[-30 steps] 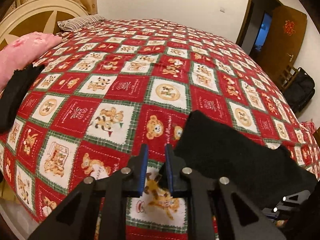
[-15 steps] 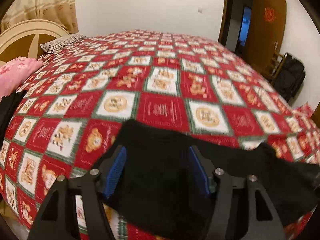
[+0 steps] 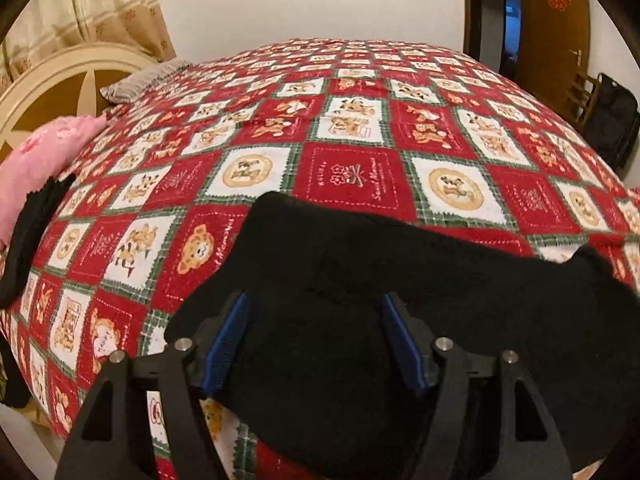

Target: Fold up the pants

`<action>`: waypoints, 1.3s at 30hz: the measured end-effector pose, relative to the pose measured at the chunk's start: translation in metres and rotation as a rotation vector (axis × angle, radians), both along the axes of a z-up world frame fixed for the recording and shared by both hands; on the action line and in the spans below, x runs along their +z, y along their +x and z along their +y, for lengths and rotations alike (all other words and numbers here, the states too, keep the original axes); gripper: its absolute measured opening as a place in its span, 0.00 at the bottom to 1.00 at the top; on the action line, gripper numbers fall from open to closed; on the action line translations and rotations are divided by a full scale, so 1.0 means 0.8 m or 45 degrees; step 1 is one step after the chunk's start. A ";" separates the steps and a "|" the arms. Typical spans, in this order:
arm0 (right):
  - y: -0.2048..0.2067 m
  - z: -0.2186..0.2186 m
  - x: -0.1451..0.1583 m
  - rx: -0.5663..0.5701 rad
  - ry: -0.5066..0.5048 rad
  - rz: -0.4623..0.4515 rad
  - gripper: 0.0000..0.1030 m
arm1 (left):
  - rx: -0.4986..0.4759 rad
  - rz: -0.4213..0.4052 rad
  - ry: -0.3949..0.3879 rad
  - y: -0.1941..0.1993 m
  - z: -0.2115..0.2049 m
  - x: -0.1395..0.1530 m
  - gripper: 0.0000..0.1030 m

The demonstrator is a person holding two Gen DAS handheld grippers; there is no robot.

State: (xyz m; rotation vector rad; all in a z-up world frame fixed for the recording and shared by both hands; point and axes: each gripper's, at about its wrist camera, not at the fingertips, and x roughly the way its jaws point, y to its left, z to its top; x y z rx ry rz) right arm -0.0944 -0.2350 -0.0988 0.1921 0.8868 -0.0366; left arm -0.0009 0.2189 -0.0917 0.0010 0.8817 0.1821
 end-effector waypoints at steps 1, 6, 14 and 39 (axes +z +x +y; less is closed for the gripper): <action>-0.009 -0.005 0.009 -0.030 0.016 -0.036 0.06 | 0.012 -0.001 -0.010 -0.001 -0.001 0.003 0.69; -0.074 -0.053 0.071 -0.282 0.036 -0.335 0.14 | -0.127 -0.106 -0.077 -0.019 -0.050 0.046 0.72; -0.171 -0.172 0.100 -0.749 0.060 -0.450 0.83 | -0.498 -0.121 -0.189 -0.039 -0.194 0.072 0.95; -0.186 -0.249 0.032 -1.023 0.039 -0.112 0.82 | -0.645 0.057 -0.133 -0.061 -0.312 0.030 0.96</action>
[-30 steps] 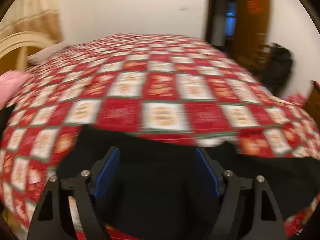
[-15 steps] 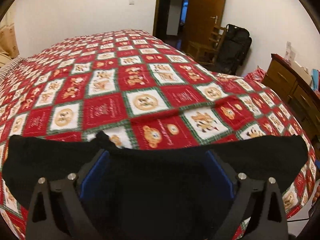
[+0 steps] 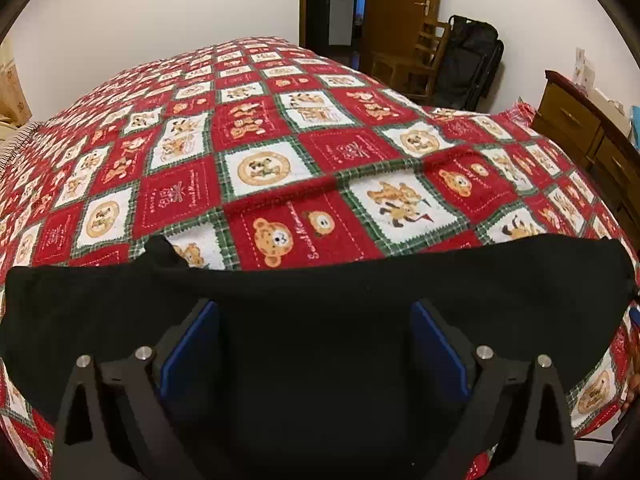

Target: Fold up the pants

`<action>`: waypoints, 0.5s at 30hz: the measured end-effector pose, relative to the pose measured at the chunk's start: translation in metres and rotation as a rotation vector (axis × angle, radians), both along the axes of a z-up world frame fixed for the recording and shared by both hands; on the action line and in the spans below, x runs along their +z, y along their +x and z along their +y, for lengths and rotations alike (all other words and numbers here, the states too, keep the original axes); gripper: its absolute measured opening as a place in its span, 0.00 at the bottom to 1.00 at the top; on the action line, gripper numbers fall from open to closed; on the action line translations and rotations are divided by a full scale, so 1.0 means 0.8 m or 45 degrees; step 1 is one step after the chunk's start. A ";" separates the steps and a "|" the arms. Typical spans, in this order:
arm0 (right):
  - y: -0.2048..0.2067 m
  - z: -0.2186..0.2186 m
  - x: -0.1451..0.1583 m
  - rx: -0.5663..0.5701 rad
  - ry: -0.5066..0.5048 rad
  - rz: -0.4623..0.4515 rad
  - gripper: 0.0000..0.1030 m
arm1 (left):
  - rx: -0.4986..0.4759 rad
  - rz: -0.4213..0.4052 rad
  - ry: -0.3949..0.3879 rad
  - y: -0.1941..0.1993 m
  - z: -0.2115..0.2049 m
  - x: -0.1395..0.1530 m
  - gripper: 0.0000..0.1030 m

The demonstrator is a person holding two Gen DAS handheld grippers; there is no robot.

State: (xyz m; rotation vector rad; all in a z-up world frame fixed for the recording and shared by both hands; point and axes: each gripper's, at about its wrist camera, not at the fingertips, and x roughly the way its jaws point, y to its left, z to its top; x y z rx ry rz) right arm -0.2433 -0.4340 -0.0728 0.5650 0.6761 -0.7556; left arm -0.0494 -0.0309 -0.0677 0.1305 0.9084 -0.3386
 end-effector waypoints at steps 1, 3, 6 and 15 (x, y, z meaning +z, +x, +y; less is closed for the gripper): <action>0.005 0.000 0.000 0.020 0.012 -0.002 0.82 | 0.000 0.001 0.010 0.000 -0.002 -0.001 0.96; 0.012 0.002 0.000 0.042 0.018 0.007 0.82 | -0.001 -0.004 0.033 -0.001 -0.005 -0.004 0.96; 0.019 -0.004 0.001 0.061 0.060 -0.031 0.82 | 0.006 -0.008 0.064 0.000 -0.008 -0.009 0.96; 0.032 -0.009 0.002 0.055 0.041 0.000 0.58 | 0.013 0.032 0.092 0.003 -0.013 -0.020 0.96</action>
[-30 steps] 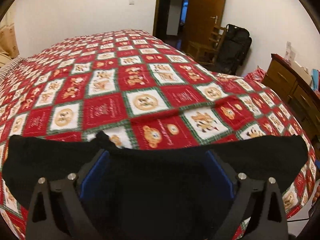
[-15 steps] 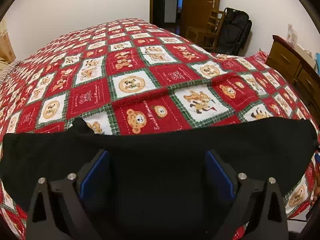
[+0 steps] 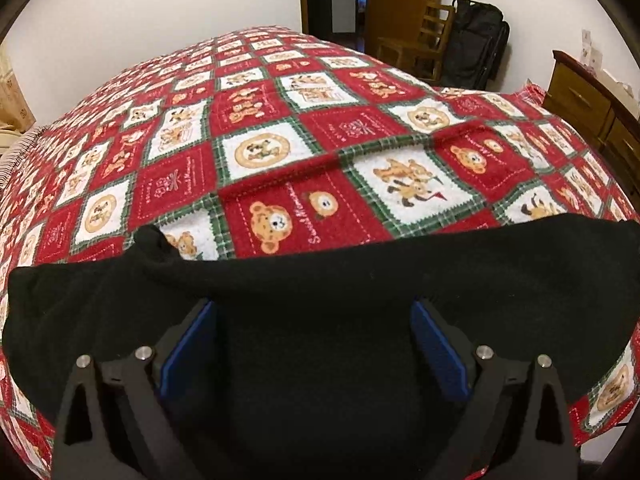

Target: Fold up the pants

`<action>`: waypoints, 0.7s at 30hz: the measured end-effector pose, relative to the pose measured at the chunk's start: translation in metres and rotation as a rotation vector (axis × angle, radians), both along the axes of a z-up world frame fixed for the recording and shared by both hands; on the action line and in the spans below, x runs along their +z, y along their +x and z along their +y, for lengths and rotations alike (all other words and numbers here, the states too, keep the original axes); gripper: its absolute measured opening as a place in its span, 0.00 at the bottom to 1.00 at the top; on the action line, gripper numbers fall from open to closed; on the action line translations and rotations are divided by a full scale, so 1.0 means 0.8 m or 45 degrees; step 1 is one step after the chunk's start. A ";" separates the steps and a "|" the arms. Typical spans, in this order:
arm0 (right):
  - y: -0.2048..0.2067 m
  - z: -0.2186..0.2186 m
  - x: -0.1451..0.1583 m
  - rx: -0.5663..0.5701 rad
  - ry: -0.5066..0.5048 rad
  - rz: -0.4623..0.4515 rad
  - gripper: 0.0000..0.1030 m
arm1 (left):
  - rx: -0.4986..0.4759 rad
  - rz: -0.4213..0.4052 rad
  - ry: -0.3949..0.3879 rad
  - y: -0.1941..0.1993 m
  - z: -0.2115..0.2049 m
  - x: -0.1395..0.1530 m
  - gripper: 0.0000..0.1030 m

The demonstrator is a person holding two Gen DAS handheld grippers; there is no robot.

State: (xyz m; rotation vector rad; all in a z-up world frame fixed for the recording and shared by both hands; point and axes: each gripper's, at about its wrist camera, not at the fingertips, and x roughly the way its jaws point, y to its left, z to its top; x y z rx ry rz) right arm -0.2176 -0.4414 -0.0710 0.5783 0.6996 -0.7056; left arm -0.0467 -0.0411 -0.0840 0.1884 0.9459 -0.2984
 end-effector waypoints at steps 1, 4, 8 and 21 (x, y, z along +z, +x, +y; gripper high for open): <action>0.001 0.000 0.000 -0.001 -0.006 0.008 0.54 | -0.001 0.007 0.003 0.000 -0.001 -0.002 0.96; 0.000 -0.006 -0.001 0.000 0.024 -0.011 0.43 | -0.003 0.012 0.019 0.000 -0.003 -0.006 0.96; -0.005 -0.012 -0.002 -0.033 0.065 -0.069 0.44 | -0.001 0.009 0.024 0.000 -0.004 -0.006 0.96; -0.002 -0.017 -0.009 0.047 0.124 -0.099 0.12 | -0.005 0.008 0.028 -0.002 -0.004 -0.008 0.97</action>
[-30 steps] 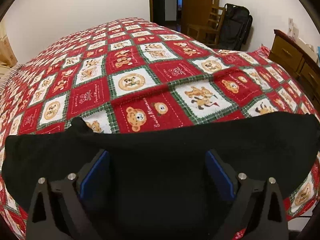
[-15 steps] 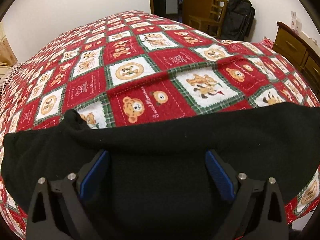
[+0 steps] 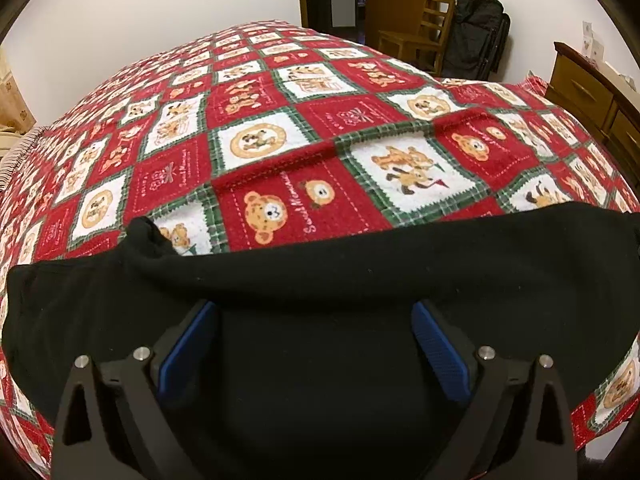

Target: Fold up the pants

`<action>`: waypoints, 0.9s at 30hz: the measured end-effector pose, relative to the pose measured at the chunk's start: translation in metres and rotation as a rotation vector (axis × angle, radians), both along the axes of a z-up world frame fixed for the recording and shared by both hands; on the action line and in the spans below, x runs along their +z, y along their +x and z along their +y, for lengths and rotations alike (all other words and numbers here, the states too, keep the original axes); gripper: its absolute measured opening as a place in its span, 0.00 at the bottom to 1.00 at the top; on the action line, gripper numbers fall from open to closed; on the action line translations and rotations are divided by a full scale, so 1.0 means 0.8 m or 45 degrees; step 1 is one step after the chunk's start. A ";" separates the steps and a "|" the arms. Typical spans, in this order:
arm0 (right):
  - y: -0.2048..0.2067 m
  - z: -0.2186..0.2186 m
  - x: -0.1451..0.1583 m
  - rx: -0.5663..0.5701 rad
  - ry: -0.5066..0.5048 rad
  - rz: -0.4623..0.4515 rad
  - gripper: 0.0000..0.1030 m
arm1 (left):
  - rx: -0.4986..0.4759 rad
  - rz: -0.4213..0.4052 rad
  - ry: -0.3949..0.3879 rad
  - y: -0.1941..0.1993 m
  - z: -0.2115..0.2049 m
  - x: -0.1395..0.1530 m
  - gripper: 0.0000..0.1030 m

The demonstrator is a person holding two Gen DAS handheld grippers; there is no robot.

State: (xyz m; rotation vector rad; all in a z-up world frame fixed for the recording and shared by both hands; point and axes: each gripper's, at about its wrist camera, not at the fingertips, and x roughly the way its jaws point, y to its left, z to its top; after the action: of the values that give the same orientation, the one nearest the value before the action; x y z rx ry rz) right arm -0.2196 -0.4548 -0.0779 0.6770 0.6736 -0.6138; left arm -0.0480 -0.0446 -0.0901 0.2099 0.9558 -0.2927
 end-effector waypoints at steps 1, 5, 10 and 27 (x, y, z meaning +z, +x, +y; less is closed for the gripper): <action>-0.002 -0.002 0.000 -0.002 0.016 -0.011 0.12 | 0.001 0.000 0.000 0.000 0.000 0.000 0.97; -0.010 -0.002 0.007 -0.007 0.041 -0.076 0.08 | 0.001 0.000 -0.001 0.000 0.000 0.000 0.97; -0.008 0.022 0.038 0.031 -0.096 -0.092 0.07 | -0.002 0.002 -0.005 0.000 0.000 0.000 0.97; 0.083 0.237 0.088 0.612 -0.553 -0.087 0.07 | -0.080 -0.023 -0.142 -0.006 0.007 0.020 0.97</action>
State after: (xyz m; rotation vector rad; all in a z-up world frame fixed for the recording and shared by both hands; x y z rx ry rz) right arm -0.1528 -0.2655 -0.0078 0.1187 0.5856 -0.2720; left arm -0.0529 -0.0393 -0.0745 0.1405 0.9132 -0.3998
